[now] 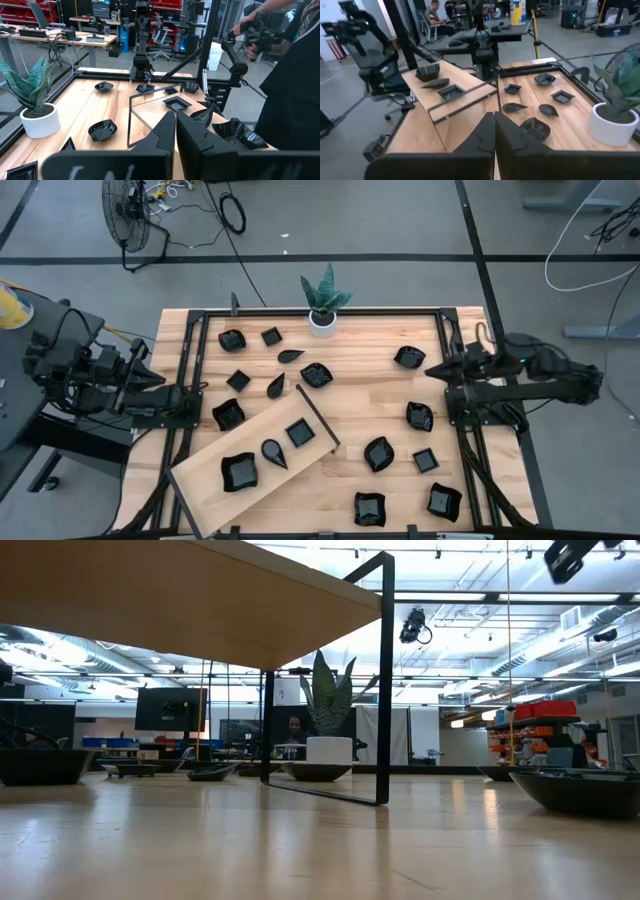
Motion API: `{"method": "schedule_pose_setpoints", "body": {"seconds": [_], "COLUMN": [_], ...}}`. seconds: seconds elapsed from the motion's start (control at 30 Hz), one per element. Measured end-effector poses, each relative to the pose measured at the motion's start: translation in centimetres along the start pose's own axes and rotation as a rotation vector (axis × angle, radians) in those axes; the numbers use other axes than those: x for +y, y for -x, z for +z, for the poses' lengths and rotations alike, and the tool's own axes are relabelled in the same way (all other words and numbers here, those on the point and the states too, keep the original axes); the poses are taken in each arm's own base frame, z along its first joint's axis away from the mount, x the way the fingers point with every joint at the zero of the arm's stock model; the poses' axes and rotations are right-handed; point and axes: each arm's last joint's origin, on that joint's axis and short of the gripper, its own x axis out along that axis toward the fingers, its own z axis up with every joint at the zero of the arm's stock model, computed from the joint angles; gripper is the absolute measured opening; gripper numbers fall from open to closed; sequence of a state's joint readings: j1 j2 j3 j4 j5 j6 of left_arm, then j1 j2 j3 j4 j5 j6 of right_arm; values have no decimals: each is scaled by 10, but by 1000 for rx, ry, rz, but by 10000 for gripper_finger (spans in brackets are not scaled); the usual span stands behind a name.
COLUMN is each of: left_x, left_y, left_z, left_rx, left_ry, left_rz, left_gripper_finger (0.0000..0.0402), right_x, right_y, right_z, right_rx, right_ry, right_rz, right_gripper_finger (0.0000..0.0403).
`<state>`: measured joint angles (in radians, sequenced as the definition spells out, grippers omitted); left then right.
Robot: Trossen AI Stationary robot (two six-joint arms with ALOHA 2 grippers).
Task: Pick & Place Mini shaped plates
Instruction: Put the black distorted square plate on the shelf
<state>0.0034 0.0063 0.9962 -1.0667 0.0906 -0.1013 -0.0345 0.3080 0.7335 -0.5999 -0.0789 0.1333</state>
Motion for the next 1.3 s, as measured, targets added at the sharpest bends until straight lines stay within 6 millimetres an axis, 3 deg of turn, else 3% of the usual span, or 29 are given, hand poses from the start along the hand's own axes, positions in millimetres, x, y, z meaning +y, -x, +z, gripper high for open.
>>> {"method": "schedule_pose_setpoints", "body": {"seconds": [0.4, 1.3], "left_x": [0, 0], "left_y": [0, 0], "left_z": [0, 0], "left_rx": [0, 0], "left_ry": [0, 0], "left_rz": [0, 0], "left_gripper_finger": [18, 18], "right_x": [8, 8], "right_y": [43, 45], "right_z": [43, 46], "right_rx": [-147, -177], "right_ry": [36, 46], "right_rz": [-14, -53], "right_gripper_finger": [2, 2]}}
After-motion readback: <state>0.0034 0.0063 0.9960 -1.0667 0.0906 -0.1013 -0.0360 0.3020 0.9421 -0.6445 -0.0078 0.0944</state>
